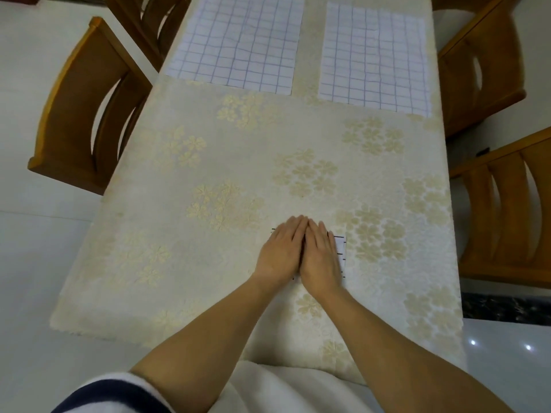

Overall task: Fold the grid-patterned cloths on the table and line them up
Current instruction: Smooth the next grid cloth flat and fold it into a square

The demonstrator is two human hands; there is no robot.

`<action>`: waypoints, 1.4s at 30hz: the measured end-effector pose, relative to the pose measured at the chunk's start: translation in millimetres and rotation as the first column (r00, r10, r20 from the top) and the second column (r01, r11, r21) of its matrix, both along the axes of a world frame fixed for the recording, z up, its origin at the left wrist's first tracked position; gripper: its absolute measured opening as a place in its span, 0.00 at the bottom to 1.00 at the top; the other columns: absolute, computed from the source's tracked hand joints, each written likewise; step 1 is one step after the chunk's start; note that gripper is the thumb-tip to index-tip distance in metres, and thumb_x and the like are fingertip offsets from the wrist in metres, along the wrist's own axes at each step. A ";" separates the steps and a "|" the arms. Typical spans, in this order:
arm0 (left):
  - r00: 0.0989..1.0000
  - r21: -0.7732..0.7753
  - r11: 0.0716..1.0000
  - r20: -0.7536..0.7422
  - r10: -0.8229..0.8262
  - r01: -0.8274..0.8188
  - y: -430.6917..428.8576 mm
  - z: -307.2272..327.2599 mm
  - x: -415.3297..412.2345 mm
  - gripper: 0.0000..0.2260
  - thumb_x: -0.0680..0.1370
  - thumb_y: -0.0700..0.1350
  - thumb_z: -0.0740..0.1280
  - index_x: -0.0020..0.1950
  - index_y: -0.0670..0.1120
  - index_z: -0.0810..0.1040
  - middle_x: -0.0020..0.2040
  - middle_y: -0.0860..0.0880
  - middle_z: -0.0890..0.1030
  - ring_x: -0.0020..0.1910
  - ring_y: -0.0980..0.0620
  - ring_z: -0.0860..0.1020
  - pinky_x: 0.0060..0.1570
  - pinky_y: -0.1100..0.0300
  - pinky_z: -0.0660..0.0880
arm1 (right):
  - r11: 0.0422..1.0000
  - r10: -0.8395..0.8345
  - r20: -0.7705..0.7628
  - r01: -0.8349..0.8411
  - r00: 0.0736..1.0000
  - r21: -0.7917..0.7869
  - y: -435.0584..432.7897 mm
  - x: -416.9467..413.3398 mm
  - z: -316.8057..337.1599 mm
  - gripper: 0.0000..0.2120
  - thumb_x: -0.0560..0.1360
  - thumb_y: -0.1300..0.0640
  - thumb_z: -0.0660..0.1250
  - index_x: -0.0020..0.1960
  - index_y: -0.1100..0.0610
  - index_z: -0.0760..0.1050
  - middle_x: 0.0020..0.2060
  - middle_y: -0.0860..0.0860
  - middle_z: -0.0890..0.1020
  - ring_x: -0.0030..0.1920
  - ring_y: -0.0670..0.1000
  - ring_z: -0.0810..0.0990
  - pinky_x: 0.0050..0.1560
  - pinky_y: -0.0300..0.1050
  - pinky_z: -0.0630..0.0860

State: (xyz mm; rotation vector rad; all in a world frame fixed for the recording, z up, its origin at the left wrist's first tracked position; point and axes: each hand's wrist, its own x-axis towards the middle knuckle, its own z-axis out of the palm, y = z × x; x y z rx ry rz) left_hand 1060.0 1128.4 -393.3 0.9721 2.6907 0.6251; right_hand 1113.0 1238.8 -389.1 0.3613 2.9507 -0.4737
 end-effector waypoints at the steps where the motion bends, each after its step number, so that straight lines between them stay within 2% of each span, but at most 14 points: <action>1: 1.000 -0.037 0.999 -0.016 -0.015 0.014 -4.4 -7.5 1.0 0.24 0.87 0.46 0.53 0.83 0.44 0.54 0.83 0.48 0.55 0.82 0.50 0.53 0.80 0.52 0.53 | 0.999 0.028 0.024 -0.029 0.999 0.018 2.1 4.8 -4.2 0.30 0.83 0.58 0.56 0.81 0.59 0.47 0.81 0.53 0.51 0.80 0.52 0.42 0.80 0.51 0.43; 4: 0.999 -0.159 0.987 -0.038 -0.037 0.031 -15.4 -12.2 -4.2 0.24 0.87 0.52 0.44 0.84 0.51 0.46 0.83 0.55 0.47 0.82 0.55 0.42 0.80 0.50 0.47 | 0.989 0.083 0.059 -0.089 0.995 0.119 13.7 16.2 -8.6 0.27 0.86 0.49 0.43 0.81 0.55 0.39 0.81 0.49 0.43 0.80 0.50 0.39 0.78 0.52 0.41; 8: 0.998 -0.278 0.960 -0.060 -0.030 0.012 -30.0 -2.9 -12.0 0.27 0.85 0.60 0.39 0.82 0.56 0.37 0.82 0.58 0.39 0.81 0.52 0.37 0.80 0.45 0.40 | 0.982 0.043 0.165 -0.072 0.985 0.177 35.7 26.2 -1.0 0.32 0.83 0.38 0.35 0.80 0.53 0.32 0.79 0.47 0.34 0.78 0.49 0.32 0.79 0.55 0.38; 12: 0.996 -0.342 0.939 -0.056 -0.063 0.040 -46.8 5.6 -21.9 0.27 0.84 0.61 0.35 0.80 0.57 0.30 0.81 0.58 0.33 0.80 0.50 0.33 0.79 0.43 0.37 | 0.979 -0.023 0.238 -0.027 0.971 0.201 55.0 34.5 5.5 0.33 0.81 0.35 0.31 0.77 0.53 0.26 0.77 0.47 0.28 0.77 0.50 0.28 0.78 0.56 0.38; 16: 0.996 -0.397 0.916 -0.035 -0.077 0.057 -45.5 7.9 -23.2 0.29 0.83 0.62 0.33 0.79 0.53 0.27 0.80 0.55 0.29 0.79 0.48 0.30 0.78 0.42 0.36 | 0.972 -0.084 0.285 0.015 0.955 0.235 52.7 31.0 14.1 0.35 0.80 0.36 0.31 0.77 0.56 0.27 0.77 0.51 0.29 0.77 0.53 0.28 0.78 0.57 0.35; 18: 0.999 -0.386 0.922 -0.021 -0.031 0.021 -36.6 12.7 -22.2 0.29 0.84 0.61 0.35 0.80 0.50 0.28 0.80 0.53 0.29 0.79 0.47 0.30 0.79 0.44 0.35 | 0.969 -0.144 0.219 0.094 0.965 0.226 37.3 18.4 24.5 0.34 0.82 0.39 0.35 0.78 0.59 0.31 0.78 0.54 0.33 0.78 0.55 0.31 0.78 0.56 0.34; 20: 0.998 -0.273 0.962 -0.066 -0.021 0.002 -23.3 16.4 -17.7 0.27 0.86 0.54 0.41 0.82 0.47 0.34 0.82 0.50 0.34 0.81 0.47 0.34 0.80 0.47 0.38 | 0.979 -0.084 0.113 0.061 0.990 0.193 17.8 8.4 27.1 0.31 0.84 0.45 0.41 0.78 0.60 0.33 0.78 0.55 0.34 0.79 0.55 0.33 0.78 0.54 0.34; 22: 0.994 -0.183 0.979 -0.037 -0.103 0.094 -13.4 13.7 -7.4 0.28 0.86 0.50 0.48 0.83 0.45 0.40 0.83 0.49 0.38 0.82 0.49 0.38 0.80 0.51 0.40 | 0.987 0.022 0.139 -0.044 0.990 0.158 1.2 5.8 19.6 0.33 0.84 0.50 0.47 0.77 0.60 0.30 0.77 0.55 0.30 0.77 0.55 0.30 0.78 0.53 0.34; 24: 0.984 -0.183 0.967 0.033 -0.174 0.177 -14.7 4.0 3.2 0.27 0.86 0.49 0.48 0.83 0.46 0.42 0.82 0.51 0.39 0.82 0.52 0.40 0.80 0.53 0.40 | 0.990 0.060 0.195 -0.083 0.979 0.113 -4.5 10.7 9.6 0.36 0.83 0.53 0.51 0.77 0.60 0.29 0.76 0.54 0.29 0.77 0.54 0.29 0.78 0.53 0.36; 29: 0.994 -0.228 0.969 -0.036 -0.108 0.097 -31.2 -1.7 3.1 0.25 0.87 0.54 0.44 0.84 0.52 0.47 0.83 0.56 0.46 0.82 0.54 0.45 0.80 0.53 0.43 | 0.986 0.060 0.167 -0.085 0.984 0.146 19.3 28.6 6.4 0.31 0.84 0.42 0.39 0.79 0.57 0.32 0.78 0.50 0.33 0.78 0.50 0.33 0.78 0.53 0.38; 33: 0.998 -0.275 0.961 -0.052 -0.030 0.015 -60.2 -1.9 -3.2 0.25 0.86 0.56 0.42 0.83 0.56 0.41 0.83 0.59 0.42 0.82 0.54 0.42 0.80 0.48 0.43 | 0.976 -0.021 0.209 -0.024 0.978 0.215 47.4 46.4 4.9 0.33 0.82 0.39 0.34 0.79 0.58 0.32 0.79 0.52 0.34 0.78 0.50 0.32 0.79 0.55 0.40; 37: 0.998 -0.301 0.952 -0.021 -0.066 0.057 -86.6 -1.1 -13.7 0.26 0.85 0.59 0.38 0.82 0.56 0.37 0.81 0.59 0.36 0.81 0.53 0.38 0.78 0.49 0.37 | 0.980 -0.007 0.212 -0.036 0.977 0.198 57.7 51.8 9.6 0.34 0.80 0.39 0.29 0.78 0.58 0.30 0.78 0.53 0.33 0.78 0.53 0.31 0.79 0.55 0.39; 39: 0.998 -0.279 0.958 0.003 -0.064 0.062 -86.1 3.9 -18.7 0.27 0.84 0.59 0.38 0.82 0.54 0.36 0.81 0.57 0.35 0.81 0.50 0.37 0.78 0.50 0.35 | 0.983 -0.021 0.174 -0.011 0.984 0.181 50.0 46.7 14.3 0.33 0.80 0.40 0.29 0.79 0.58 0.33 0.79 0.54 0.36 0.79 0.54 0.33 0.79 0.54 0.40; 42: 0.997 -0.210 0.976 -0.046 -0.069 0.058 -60.7 14.9 -15.3 0.26 0.86 0.56 0.42 0.83 0.51 0.39 0.83 0.53 0.39 0.81 0.49 0.37 0.79 0.51 0.37 | 0.989 -0.002 0.071 -0.009 0.997 0.151 21.0 30.7 19.1 0.29 0.84 0.46 0.39 0.80 0.59 0.38 0.79 0.53 0.39 0.79 0.53 0.37 0.78 0.52 0.39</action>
